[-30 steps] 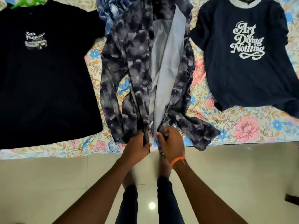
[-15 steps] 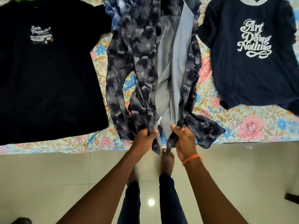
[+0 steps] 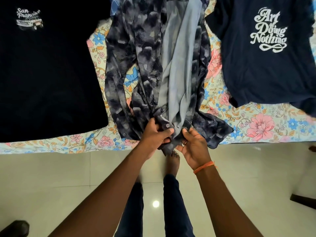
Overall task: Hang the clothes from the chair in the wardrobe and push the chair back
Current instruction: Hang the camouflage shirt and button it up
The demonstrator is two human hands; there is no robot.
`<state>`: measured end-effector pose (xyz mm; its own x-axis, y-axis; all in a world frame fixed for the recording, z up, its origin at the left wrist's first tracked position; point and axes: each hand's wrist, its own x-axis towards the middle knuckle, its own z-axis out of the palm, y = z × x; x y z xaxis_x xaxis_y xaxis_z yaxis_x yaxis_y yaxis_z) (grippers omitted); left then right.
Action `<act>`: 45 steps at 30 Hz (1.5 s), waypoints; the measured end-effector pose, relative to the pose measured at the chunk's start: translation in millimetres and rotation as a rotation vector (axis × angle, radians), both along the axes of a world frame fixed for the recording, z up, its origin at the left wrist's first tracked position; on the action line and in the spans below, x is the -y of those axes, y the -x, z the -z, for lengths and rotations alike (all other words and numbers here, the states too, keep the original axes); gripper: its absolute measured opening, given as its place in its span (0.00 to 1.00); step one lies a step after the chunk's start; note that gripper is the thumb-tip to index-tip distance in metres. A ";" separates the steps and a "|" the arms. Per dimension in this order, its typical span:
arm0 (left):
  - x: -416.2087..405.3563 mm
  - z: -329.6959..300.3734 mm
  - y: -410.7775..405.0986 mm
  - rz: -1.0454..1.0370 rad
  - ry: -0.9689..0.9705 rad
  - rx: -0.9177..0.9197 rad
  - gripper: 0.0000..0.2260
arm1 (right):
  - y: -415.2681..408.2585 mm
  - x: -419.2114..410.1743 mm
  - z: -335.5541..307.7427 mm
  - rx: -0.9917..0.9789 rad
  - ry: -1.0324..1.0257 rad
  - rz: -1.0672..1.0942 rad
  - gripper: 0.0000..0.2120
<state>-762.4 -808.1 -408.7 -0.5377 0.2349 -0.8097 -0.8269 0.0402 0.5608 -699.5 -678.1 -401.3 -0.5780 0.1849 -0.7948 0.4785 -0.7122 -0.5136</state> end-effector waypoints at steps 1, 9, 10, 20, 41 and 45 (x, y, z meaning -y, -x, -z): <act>1.3 2.5 -2.5 -0.012 0.070 -0.040 0.19 | 1.3 1.1 -0.1 0.006 0.014 -0.011 0.12; 7.4 -0.6 -21.4 -0.082 0.240 -0.234 0.12 | -3.5 12.3 4.3 0.088 0.081 0.040 0.11; 6.5 -2.1 -23.0 -0.093 0.197 -0.192 0.09 | -5.6 11.7 4.4 0.090 0.100 0.056 0.13; 5.8 -7.6 -30.7 -0.147 0.236 -0.022 0.06 | -11.4 19.1 -5.1 0.111 -0.108 -0.095 0.05; 2.3 -20.0 -46.8 0.004 0.472 -0.236 0.07 | -16.1 45.1 -0.3 0.186 -0.469 -0.057 0.02; 0.4 -25.6 -48.8 -0.104 0.259 -0.122 0.08 | -7.3 49.5 -3.6 0.198 -0.475 -0.073 0.04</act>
